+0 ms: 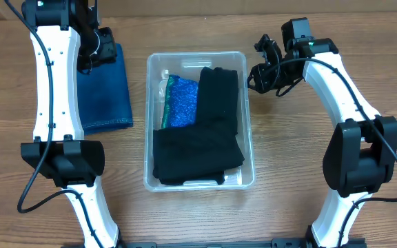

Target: Pack container

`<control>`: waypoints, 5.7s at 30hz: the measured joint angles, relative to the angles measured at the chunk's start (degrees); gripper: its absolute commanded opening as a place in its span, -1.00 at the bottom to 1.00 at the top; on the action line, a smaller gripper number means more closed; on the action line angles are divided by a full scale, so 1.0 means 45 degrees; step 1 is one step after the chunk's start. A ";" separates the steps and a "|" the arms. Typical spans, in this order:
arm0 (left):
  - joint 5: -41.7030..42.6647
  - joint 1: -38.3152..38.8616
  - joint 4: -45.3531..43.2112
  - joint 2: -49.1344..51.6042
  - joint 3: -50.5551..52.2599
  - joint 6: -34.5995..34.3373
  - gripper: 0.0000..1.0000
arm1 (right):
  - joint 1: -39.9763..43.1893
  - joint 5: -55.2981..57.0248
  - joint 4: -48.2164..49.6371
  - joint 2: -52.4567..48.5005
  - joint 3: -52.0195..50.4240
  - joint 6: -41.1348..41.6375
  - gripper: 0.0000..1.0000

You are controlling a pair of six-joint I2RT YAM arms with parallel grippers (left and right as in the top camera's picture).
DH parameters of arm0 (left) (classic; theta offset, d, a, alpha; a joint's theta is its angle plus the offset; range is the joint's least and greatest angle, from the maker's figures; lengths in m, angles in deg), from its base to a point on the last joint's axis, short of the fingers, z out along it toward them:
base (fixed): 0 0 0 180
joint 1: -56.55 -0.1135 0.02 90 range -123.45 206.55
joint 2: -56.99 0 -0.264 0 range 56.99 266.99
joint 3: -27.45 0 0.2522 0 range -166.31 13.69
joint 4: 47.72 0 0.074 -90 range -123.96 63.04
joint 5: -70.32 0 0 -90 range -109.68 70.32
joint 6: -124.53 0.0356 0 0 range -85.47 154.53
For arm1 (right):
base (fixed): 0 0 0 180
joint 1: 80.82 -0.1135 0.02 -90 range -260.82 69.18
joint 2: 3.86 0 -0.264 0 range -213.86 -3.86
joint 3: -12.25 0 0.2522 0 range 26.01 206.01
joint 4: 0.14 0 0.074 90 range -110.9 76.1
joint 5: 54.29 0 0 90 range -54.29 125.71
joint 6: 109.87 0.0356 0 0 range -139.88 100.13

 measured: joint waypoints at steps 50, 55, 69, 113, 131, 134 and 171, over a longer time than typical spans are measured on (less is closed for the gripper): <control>0.6523 -0.7509 -1.1094 0.1734 0.8971 0.3138 1.00 | 0.5178 0.4707 -0.5765 0.0083 0.1695 0.3687 1.00; 0.7538 -0.6975 -1.1414 0.2079 0.8830 0.2754 0.33 | 0.5178 0.4707 -0.5775 0.0083 0.1695 0.3691 1.00; 0.9190 -0.6139 -0.9525 0.2259 0.8767 0.2341 -0.92 | 0.5178 0.4702 -0.5785 0.0083 0.1695 0.3687 1.00; 0.1739 0.6538 -0.9500 -0.7694 1.1667 -0.6013 -0.92 | 0.5178 0.4702 -0.5872 0.0083 0.1695 0.3691 1.00; 0.3900 0.6003 -0.9442 -0.7261 1.1871 -0.3774 -0.92 | 0.5178 0.4697 -0.5882 0.0083 0.1695 0.3687 1.00; 0.3619 0.6003 -0.9049 -0.7198 1.1880 -0.5168 -0.90 | 0.5178 0.4702 -0.5882 0.0083 0.1695 0.3691 1.00; -0.5134 -0.0117 -0.6980 -0.7708 1.1681 -0.4609 1.00 | 0.3143 0.3832 -0.4216 0.0831 0.5071 0.2914 1.00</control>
